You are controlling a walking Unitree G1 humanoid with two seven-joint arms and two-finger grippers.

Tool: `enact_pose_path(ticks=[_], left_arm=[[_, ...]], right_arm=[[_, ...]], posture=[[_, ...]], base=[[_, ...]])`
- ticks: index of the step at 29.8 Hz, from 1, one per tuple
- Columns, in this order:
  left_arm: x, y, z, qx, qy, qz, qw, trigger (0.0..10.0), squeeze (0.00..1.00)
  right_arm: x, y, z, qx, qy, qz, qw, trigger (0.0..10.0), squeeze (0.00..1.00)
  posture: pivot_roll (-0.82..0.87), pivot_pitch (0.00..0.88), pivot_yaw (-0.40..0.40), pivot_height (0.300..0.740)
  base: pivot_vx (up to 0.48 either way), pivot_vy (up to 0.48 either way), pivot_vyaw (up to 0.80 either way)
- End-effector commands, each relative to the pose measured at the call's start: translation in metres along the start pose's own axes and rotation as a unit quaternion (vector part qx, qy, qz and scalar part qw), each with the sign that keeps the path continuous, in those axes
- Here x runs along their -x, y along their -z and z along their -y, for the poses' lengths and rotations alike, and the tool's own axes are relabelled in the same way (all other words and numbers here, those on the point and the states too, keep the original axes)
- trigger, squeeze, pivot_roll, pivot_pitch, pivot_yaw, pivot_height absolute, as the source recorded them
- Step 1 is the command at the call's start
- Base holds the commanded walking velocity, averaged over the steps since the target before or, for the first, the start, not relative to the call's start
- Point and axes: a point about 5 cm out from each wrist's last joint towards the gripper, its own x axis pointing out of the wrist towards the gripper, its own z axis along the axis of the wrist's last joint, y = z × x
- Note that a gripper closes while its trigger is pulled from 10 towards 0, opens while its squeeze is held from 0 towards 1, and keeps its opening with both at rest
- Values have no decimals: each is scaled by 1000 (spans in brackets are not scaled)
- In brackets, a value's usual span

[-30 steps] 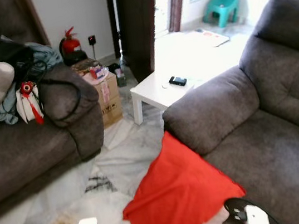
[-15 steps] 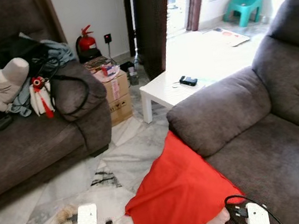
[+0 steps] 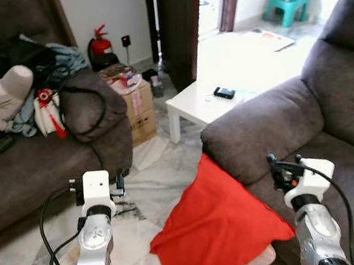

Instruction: Move the pillow to the sofa from floor

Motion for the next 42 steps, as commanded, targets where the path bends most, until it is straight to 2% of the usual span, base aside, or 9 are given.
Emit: enact_pose_path(ticks=[1, 7, 12, 20, 25, 42], left_arm=[[0, -8, 5, 9, 10, 19, 1000, 10000, 0], [4, -12, 7, 14, 7, 25, 1000, 10000, 0], [3, -15, 7, 14, 8, 25, 1000, 10000, 0], [-5, -24, 6, 17, 3, 31, 999, 10000, 0], [-6, -25, 7, 20, 3, 29, 999, 10000, 0], [-7, -25, 9, 22, 9, 22, 999, 10000, 0]], right_arm=[[-3, -10, 0, -1, 1, 24, 1000, 10000, 0], [4, -8, -11, -6, -11, 23, 1000, 10000, 0], [7, -6, -12, -11, -6, 15, 1000, 10000, 0], [-4, -15, -13, -13, -3, 12, 1000, 10000, 0], [-5, -17, -14, -12, -3, 13, 1000, 10000, 0], [-9, -19, -15, -7, -4, 6, 1000, 10000, 0]], posture=[[-33, 0, -41, 740], [-20, 0, -48, 740], [-20, 0, -47, 740], [-11, 0, -57, 740], [-11, 0, -59, 740], [-10, 0, -61, 740]], base=[[0, 0, 0], [0, 0, 0], [0, 0, 0], [61, 0, -50], [247, 0, -681], [254, 0, 0]])
